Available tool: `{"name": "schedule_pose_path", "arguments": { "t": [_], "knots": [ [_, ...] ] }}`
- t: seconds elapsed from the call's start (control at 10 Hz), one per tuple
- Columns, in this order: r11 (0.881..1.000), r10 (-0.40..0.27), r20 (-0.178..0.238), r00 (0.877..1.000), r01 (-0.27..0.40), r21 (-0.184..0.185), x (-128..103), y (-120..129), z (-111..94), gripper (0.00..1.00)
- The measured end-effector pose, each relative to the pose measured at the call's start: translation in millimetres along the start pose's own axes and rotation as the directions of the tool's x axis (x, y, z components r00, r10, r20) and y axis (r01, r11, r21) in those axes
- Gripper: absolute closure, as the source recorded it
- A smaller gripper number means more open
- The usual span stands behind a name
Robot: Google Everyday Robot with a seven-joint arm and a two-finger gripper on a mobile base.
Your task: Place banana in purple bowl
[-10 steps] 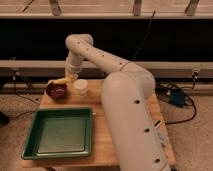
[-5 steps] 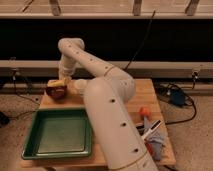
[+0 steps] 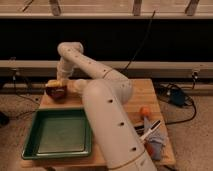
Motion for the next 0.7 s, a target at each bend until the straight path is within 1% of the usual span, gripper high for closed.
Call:
{"name": "schedule_pose_path", "arguments": {
  "t": [0.1,0.7],
  "knots": [
    [1.0,-0.002,0.003,1.0,0.002,0.005,-1.4,-0.6,2.0,0.25],
    [1.0,0.0,0.003,1.0,0.0,0.006,0.9,-0.1,0.8,0.25]
  ]
}}
